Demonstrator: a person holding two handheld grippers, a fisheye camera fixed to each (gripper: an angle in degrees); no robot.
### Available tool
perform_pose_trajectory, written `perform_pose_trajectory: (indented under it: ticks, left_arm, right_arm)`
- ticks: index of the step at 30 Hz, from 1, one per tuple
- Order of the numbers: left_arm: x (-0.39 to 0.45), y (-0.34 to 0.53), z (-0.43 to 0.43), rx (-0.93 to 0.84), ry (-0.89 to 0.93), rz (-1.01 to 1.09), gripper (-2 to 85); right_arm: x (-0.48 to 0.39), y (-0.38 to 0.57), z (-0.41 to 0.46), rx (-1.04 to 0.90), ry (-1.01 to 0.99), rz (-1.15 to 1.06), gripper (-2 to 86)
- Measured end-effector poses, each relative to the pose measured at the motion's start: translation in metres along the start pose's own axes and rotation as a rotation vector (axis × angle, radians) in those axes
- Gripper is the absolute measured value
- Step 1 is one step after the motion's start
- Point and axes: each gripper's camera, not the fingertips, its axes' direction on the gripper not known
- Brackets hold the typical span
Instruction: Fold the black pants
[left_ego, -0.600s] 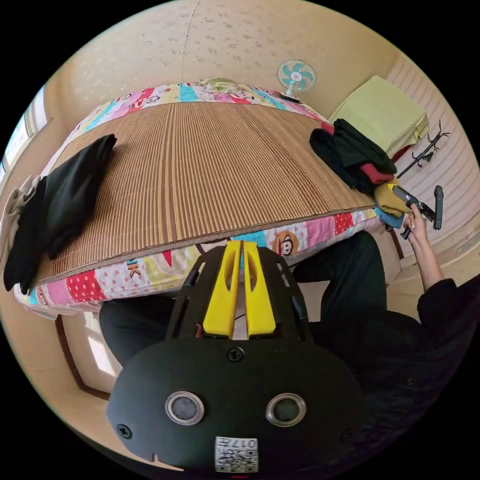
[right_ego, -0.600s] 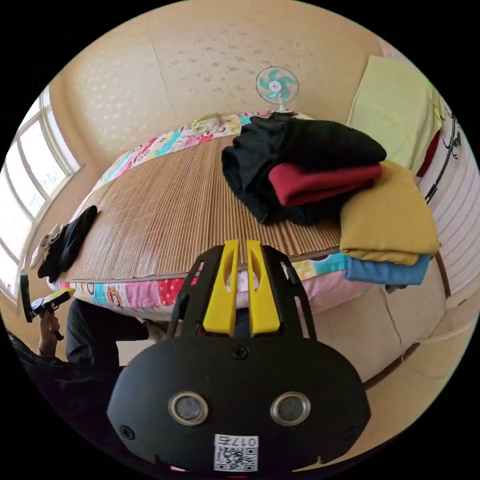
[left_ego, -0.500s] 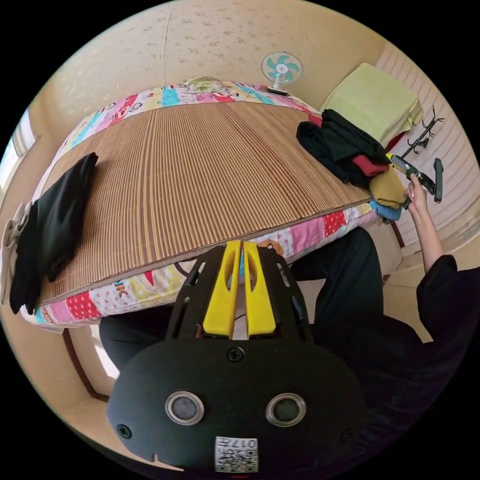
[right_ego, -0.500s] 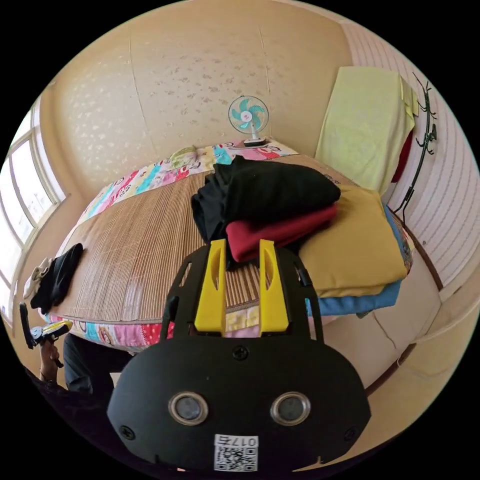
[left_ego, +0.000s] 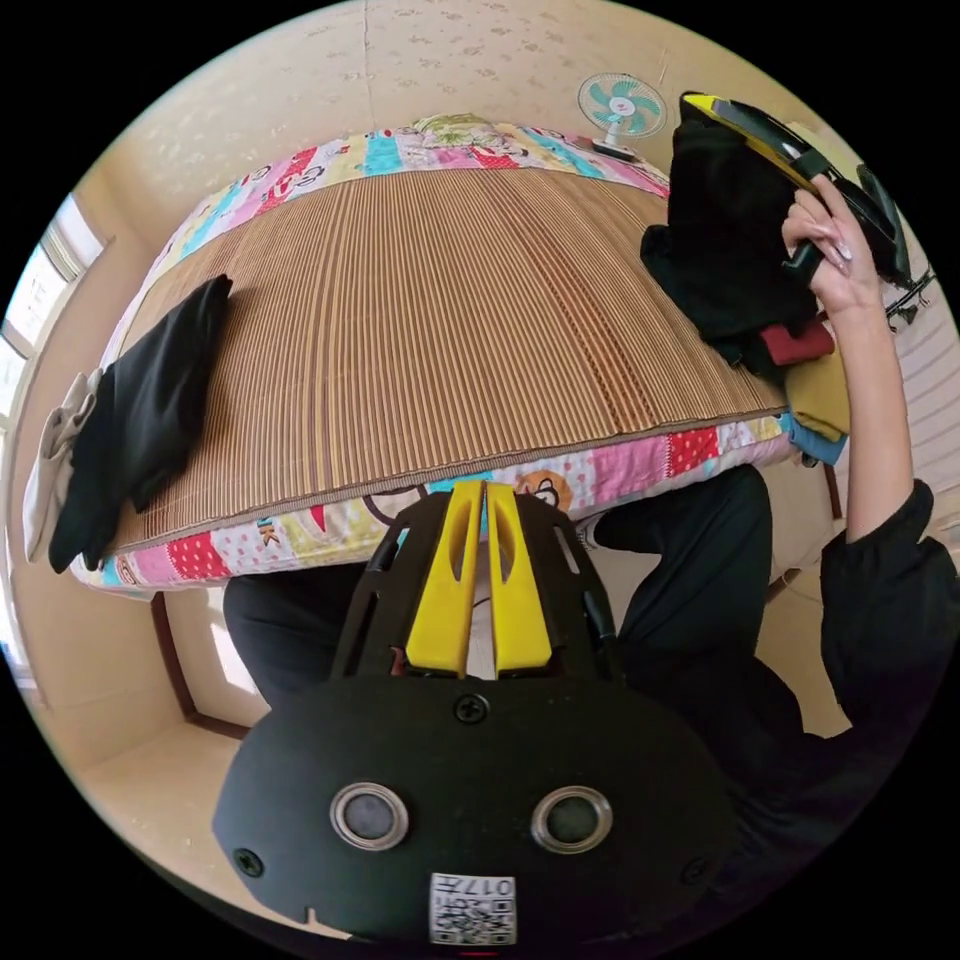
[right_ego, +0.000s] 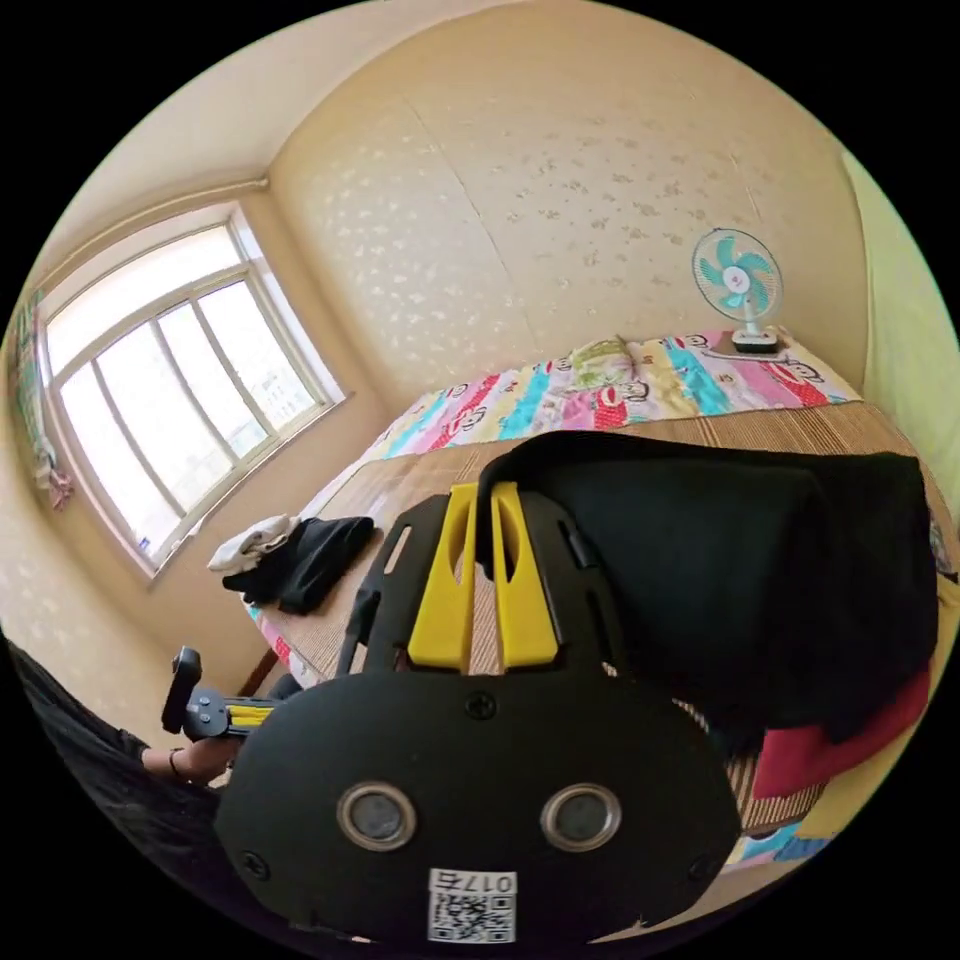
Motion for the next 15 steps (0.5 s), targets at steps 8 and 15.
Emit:
perform_pose_trajectory:
  ticks: [8, 15]
  left_arm:
    - [-0.064, 0.017, 0.005, 0.098, 0.154, -0.129, 5.8]
    - [-0.046, -0.064, 0.012, 0.174, 0.332, 0.107, 12.1]
  right_arm:
    - [-0.131, 0.154, 0.154, -0.68, -0.043, -0.177, 3.6]
    - [-0.106, 0.251, 0.104, -0.742, -0.046, 0.067, 3.5]
